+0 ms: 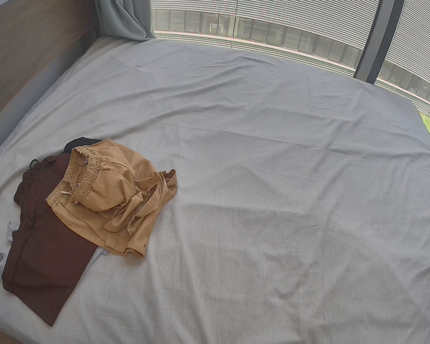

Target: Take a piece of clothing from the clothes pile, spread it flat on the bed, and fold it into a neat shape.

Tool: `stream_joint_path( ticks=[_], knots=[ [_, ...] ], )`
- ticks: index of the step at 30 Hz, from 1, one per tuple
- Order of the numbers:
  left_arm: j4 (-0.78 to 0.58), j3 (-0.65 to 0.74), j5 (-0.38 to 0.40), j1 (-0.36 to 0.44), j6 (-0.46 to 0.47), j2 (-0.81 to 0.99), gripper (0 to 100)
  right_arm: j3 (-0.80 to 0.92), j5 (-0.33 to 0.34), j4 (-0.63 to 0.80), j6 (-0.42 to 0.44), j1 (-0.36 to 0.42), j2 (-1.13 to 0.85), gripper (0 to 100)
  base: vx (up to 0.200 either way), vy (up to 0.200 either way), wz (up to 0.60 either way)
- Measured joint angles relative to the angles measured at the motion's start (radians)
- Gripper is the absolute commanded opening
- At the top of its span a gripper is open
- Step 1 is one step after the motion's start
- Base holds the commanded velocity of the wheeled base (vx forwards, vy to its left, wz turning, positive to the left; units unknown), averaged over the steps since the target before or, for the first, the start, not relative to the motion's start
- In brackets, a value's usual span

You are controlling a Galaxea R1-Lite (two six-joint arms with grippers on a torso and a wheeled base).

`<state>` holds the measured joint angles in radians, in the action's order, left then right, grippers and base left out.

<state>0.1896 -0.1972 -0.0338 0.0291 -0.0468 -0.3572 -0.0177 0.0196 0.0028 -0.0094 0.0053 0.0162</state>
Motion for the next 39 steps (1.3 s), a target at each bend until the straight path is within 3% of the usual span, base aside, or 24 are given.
stream_joint_path(
  ticks=[22,39],
  knots=[
    [0.040,-0.003,0.002,-0.003,-0.011,-0.061,100,0.000,0.000,0.000,0.000,0.000,0.000,100,0.000,0.000,0.00],
    [0.173,-0.006,0.007,0.001,-0.013,-0.199,100,0.000,0.000,0.000,0.000,0.000,0.000,100,0.000,0.000,0.00]
  ],
)
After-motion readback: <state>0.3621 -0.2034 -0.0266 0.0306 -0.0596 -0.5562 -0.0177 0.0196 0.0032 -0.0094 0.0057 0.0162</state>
